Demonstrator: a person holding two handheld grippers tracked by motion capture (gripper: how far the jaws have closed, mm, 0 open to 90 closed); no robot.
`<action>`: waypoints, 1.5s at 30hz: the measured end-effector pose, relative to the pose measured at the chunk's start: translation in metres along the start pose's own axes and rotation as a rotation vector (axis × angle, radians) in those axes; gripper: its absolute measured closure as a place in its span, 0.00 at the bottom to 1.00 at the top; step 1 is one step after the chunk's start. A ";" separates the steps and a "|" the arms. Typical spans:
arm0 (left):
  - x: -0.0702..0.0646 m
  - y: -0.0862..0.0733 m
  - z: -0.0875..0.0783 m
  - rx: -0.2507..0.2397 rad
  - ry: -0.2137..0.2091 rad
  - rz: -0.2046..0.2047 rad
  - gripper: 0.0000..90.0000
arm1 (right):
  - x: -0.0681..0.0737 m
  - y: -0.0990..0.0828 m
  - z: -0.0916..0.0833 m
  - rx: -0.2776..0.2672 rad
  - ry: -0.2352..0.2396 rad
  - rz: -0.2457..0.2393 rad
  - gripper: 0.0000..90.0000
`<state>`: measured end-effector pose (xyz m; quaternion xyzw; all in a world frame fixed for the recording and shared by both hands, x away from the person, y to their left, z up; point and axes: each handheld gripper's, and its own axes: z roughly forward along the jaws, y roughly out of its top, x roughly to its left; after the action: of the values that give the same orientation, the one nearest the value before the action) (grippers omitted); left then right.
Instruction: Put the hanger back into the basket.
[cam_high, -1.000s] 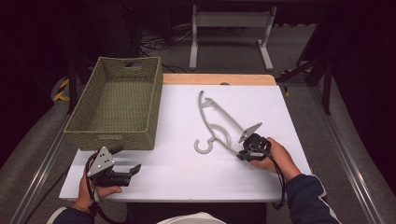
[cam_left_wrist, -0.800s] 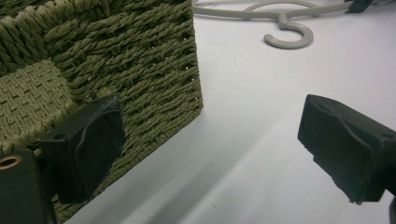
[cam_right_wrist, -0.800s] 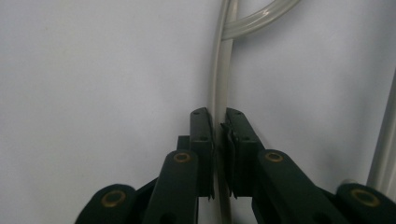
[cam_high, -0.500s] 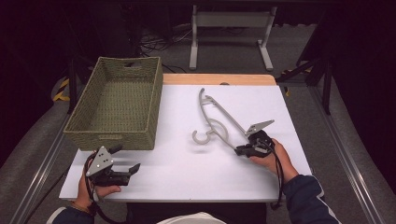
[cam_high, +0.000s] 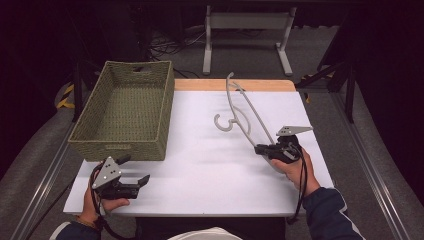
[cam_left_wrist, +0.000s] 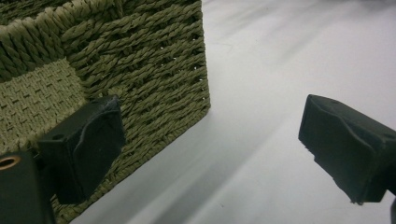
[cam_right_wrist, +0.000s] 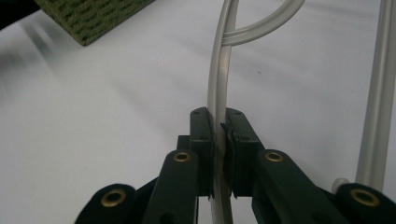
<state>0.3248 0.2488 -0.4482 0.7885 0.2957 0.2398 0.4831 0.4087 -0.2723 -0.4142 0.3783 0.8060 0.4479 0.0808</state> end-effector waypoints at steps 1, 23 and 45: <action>0.000 0.001 0.000 0.000 -0.002 0.000 0.10 | 0.001 0.000 -0.001 -0.009 0.003 -0.002 0.92; -0.077 0.069 0.083 -0.086 -0.288 0.042 0.33 | 0.027 0.000 -0.002 -0.310 0.196 0.051 0.92; -0.086 0.137 0.169 -0.284 -0.495 -0.193 0.53 | 0.051 -0.003 0.007 -0.406 0.218 0.007 0.92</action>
<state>0.4077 0.0347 -0.4035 0.7158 0.2060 0.0323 0.6665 0.3747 -0.2344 -0.4098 0.3065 0.7022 0.6392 0.0664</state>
